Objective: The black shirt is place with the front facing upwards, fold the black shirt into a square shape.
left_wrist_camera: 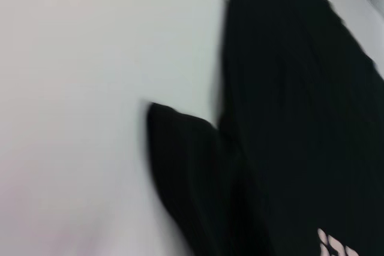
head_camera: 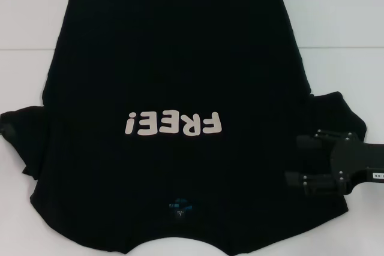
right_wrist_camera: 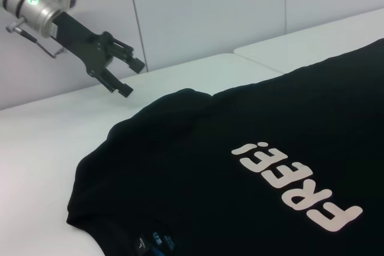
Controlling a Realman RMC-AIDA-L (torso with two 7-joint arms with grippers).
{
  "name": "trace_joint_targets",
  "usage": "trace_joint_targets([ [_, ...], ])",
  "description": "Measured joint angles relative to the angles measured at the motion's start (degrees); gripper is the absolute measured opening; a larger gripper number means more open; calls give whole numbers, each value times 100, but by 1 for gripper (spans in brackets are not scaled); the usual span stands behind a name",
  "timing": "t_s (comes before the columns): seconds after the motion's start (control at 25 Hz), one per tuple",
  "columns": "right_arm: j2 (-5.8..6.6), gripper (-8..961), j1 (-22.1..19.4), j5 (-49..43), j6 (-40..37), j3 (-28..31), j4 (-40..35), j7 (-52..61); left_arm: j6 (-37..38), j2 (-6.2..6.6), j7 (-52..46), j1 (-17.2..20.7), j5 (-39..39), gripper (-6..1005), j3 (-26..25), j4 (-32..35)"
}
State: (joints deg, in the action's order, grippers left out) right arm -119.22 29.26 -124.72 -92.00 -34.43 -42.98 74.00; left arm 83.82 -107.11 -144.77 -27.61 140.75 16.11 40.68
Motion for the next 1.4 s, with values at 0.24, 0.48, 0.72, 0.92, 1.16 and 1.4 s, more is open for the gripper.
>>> trace_joint_targets([
  [0.24, 7, 924, 28, -13, 33, -10, -10, 84, -293, 3, -309, -203, 149, 901, 65, -276],
  [0.48, 0, 925, 20, -17, 25, 10, -10, 86, -565, -16, -445, -325, 268, 898, 354, -466],
  [0.72, -5, 924, 10, -9, 8, 14, -10, 88, -788, -38, -585, -365, 394, 895, 578, -472],
  [0.92, -5, 924, 13, -11, 18, 16, -8, 89, -890, -90, -568, -467, 377, 892, 579, -495],
  [1.16, -5, 925, 19, -1, 7, 18, -8, 89, -997, -109, -567, -563, 408, 889, 590, -607],
  [1.4, -13, 925, 28, 4, -2, 24, -8, 89, -1038, -108, -573, -568, 410, 886, 593, -615],
])
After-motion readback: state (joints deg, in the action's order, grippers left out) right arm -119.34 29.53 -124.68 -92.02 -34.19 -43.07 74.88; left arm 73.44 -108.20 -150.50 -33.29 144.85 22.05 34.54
